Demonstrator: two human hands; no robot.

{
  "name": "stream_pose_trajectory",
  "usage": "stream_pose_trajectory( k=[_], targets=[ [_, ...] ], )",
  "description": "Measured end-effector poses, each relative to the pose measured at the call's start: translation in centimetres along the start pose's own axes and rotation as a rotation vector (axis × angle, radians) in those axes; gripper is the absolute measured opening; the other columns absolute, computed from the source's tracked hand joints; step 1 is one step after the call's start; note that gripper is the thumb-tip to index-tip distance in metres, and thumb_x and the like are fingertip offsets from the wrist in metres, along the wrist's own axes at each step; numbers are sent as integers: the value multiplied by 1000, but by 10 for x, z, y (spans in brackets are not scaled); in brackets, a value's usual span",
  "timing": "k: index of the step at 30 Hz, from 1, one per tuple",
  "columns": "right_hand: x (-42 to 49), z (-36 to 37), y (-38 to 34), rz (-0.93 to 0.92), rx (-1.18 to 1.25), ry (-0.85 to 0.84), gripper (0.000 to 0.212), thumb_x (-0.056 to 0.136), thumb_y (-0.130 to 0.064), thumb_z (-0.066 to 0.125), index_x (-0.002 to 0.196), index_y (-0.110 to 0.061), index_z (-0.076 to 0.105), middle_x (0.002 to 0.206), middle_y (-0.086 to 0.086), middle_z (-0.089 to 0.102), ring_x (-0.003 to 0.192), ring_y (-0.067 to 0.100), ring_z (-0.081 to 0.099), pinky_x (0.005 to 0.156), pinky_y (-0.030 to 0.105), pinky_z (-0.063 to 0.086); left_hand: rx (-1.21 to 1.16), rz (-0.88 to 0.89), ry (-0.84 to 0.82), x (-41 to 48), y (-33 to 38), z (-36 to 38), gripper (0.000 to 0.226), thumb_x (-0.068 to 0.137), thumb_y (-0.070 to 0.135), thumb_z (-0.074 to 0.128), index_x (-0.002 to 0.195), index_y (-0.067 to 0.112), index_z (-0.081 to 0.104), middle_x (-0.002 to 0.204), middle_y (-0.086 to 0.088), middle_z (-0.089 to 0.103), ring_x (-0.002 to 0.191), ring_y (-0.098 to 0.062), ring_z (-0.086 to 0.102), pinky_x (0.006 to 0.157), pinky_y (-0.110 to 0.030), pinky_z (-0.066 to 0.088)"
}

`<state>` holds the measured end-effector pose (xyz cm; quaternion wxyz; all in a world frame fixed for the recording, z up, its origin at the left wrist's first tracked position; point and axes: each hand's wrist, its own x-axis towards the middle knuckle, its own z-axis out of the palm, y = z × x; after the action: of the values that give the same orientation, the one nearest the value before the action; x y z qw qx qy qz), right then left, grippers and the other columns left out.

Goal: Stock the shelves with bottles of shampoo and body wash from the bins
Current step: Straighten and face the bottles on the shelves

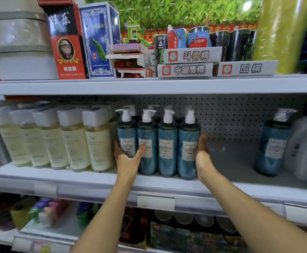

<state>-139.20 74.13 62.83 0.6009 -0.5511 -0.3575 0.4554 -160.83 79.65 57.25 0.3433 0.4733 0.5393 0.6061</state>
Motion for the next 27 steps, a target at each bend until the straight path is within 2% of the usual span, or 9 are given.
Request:
stream_pose_trajectory(
  k=[3,7,8,11,14,16,22,25,27],
  targets=[
    [4,-1,1,-9,-2,-12,80,89,-79,20,140,-25,50,139,5,57,126,28,54,111,51,38,-8,22,-1,1,-1,0,126,49,84,78,153,30,30,149,6,47,137,-16,46,114,-42,40],
    [-1,-4,6,-65,-76,0,97,71,-93,25,149,-35,36,151,-2,44,136,25,44,116,50,31,-29,90,13,-10,9,0,125,51,83,78,153,37,21,153,4,42,139,-17,42,116,-43,37],
    [-5,-5,8,-122,-115,-16,91,75,-89,31,150,-37,32,152,-3,42,137,24,43,116,48,32,-35,108,13,-12,10,0,125,51,82,77,153,39,19,154,3,40,140,-17,40,117,-44,36],
    [-14,-11,15,-305,-174,-97,62,90,-43,66,143,-28,35,134,-2,54,119,17,54,97,34,45,-35,131,13,-16,13,-1,127,50,84,76,153,40,18,156,3,37,143,-18,36,118,-46,34],
    [-14,-14,21,-361,-234,-123,64,88,-17,73,139,-18,36,124,-1,58,112,14,57,84,21,46,-51,124,9,-19,16,-1,130,48,84,77,154,38,17,155,3,38,142,-18,38,118,-46,34],
    [-13,-13,23,-379,-261,-102,60,88,-17,73,136,-16,37,122,-1,59,110,14,58,79,16,45,-49,120,9,-21,17,-1,131,47,85,77,154,38,17,154,3,39,141,-18,40,118,-46,35],
    [-12,-14,23,-379,-265,-93,59,86,-19,75,132,-17,39,120,-3,60,112,16,59,86,23,47,56,110,24,-30,23,0,141,43,91,71,156,38,6,158,2,32,145,-20,33,119,-47,30],
    [-13,-24,24,-390,-319,-128,77,81,-30,79,143,-21,34,135,-1,55,124,16,55,99,32,49,124,125,42,-37,28,1,145,47,88,72,158,33,-4,162,0,24,148,-21,26,122,-45,25],
    [-17,-38,21,-429,-373,-93,90,80,-39,78,151,-24,24,152,-3,38,137,15,40,111,34,38,148,150,66,-39,27,0,138,59,73,79,159,29,-5,163,-1,21,149,-21,23,122,-41,21]
  ],
)
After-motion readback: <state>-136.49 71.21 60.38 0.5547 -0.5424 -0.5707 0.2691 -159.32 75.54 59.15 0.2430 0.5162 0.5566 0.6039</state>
